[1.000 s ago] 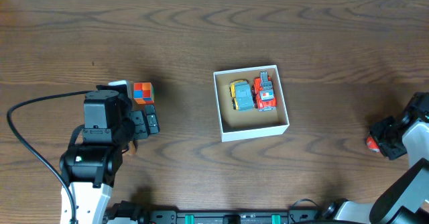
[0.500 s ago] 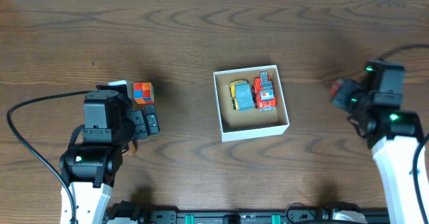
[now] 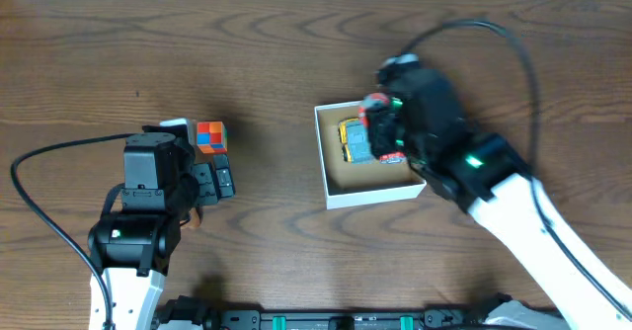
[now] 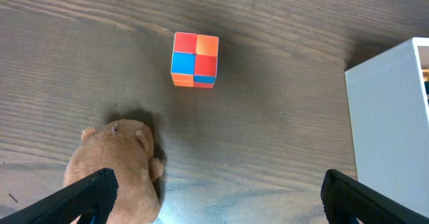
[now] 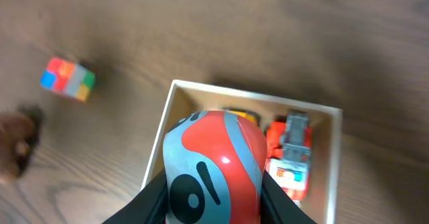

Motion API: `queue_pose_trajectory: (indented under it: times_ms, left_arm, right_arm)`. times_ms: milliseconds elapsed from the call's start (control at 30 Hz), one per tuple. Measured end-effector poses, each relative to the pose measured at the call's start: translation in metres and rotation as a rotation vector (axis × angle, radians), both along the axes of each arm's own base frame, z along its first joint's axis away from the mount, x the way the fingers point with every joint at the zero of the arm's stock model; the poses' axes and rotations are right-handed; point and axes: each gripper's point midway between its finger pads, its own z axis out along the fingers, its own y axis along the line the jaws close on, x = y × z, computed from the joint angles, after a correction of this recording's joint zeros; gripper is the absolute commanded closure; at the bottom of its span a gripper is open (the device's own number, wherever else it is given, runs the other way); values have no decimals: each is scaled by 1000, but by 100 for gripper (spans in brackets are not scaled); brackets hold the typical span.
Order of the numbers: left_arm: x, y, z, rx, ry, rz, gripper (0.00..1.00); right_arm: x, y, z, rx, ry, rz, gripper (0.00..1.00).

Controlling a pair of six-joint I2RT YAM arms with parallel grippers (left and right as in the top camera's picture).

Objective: Pack container
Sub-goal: 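Carry the ball into the box's left corner and open the gripper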

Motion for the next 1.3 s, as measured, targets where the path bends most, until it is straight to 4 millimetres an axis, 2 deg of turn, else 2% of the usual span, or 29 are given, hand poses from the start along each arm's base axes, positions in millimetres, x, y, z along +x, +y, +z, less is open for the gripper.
queue_pose_trajectory:
  times_ms: [167,333,733,767,833,933,1167,1300]
  left_arm:
    - [0,0,0,0,0,0,2]
    - [0,0,0,0,0,0,2]
    - [0,0,0,0,0,0,2]
    - [0,0,0,0,0,0,2]
    - [0,0,0,0,0,0,2]
    - [0,0,0,0,0,0,2]
    - [-1,0,-1,0,4,0,2]
    - [-1,0,-1,0,6,0,2]
  right_arm:
    - [11,25,-48,-60,93,68,99]
    - [21,42,-80,-73,130,129,99]
    - [30,55,-129,-104,197,167,98]
    - [31,56,-132,-105,200,168,94]
    - [33,57,-137,-107,201,168,76]
    - [35,59,-143,-108,205,168,37]
    - [40,60,-141,-110,183,172,35]
    - [41,61,-138,-110,181,174,40]
